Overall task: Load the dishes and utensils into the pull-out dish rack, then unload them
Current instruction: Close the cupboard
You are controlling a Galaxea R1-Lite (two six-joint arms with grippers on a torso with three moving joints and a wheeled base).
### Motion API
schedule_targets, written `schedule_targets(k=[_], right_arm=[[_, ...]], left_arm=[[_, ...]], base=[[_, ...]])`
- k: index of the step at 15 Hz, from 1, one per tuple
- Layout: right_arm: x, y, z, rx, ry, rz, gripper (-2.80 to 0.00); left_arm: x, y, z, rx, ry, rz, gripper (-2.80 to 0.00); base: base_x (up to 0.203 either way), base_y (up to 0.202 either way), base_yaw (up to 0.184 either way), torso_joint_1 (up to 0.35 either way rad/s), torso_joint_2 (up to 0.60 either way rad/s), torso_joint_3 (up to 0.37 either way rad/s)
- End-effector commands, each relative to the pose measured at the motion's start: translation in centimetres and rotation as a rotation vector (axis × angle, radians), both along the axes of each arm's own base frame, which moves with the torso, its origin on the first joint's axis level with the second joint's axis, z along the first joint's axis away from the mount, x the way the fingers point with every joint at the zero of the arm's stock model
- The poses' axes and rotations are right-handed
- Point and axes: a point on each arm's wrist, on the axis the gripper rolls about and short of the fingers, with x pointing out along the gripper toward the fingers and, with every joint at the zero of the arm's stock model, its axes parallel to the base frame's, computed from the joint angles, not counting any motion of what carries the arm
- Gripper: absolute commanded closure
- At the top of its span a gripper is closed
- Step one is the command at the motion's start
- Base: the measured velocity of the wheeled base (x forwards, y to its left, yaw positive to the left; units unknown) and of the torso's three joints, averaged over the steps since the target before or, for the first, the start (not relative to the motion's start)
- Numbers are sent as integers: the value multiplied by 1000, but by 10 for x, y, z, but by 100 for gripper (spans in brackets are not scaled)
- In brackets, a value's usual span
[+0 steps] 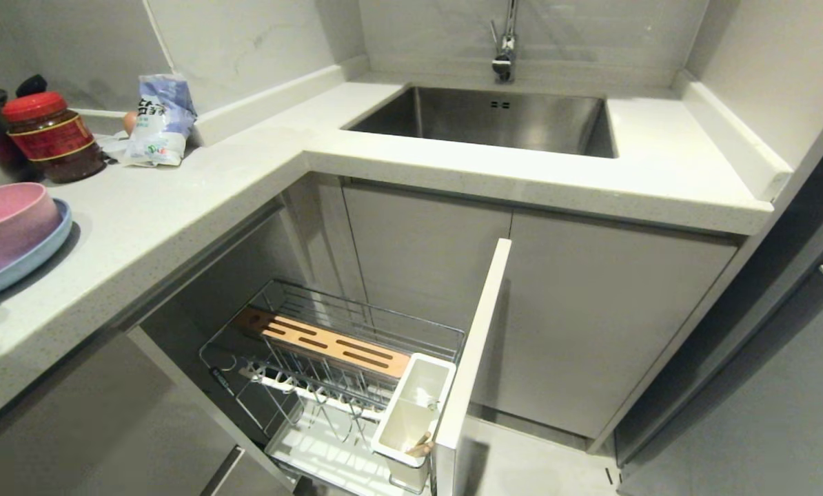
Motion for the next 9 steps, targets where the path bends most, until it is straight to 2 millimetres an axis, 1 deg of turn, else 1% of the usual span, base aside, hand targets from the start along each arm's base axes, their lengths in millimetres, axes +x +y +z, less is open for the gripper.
schedule_targets(k=[1,4,9], right_arm=[[2,0,-7,0,25,0,0],[2,0,-7,0,25,0,0],[2,0,-7,0,25,0,0]], left_arm=[[0,0,-4,-9,9,1,0],[-2,-1,-4,-5,8,1,0],[-11,-7,7,30,-40,1,0]], base=[[0,0,0,0,0,0],[0,0,0,0,0,0],[0,0,0,0,0,0]])
